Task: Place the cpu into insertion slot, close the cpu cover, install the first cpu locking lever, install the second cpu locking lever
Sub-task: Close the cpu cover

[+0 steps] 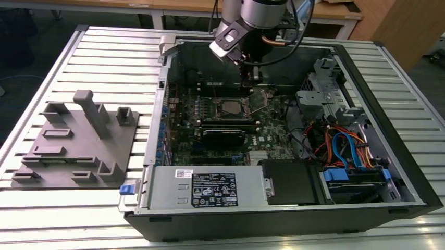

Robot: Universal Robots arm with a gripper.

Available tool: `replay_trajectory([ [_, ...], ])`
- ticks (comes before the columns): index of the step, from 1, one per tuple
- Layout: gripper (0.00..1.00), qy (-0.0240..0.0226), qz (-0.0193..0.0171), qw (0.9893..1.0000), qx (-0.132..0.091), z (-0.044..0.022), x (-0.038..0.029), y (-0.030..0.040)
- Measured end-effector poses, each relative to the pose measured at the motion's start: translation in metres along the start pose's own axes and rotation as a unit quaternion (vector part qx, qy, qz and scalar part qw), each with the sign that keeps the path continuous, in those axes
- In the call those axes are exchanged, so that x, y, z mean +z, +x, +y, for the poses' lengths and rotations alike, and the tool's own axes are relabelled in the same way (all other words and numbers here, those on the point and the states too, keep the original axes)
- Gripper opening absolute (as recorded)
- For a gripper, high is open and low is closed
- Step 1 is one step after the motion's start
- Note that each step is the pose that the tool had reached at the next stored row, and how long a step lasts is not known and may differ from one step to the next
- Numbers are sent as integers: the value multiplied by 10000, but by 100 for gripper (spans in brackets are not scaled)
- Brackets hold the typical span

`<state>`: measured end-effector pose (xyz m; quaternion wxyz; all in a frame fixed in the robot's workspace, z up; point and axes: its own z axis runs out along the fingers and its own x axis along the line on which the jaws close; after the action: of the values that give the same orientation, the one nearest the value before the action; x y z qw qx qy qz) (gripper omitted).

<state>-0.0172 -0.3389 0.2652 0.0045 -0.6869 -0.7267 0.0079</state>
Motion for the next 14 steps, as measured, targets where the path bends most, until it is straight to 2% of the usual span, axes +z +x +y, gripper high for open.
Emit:
replay_trajectory([
  [14, 10, 0, 0, 10000, 0, 64, -1, -4],
])
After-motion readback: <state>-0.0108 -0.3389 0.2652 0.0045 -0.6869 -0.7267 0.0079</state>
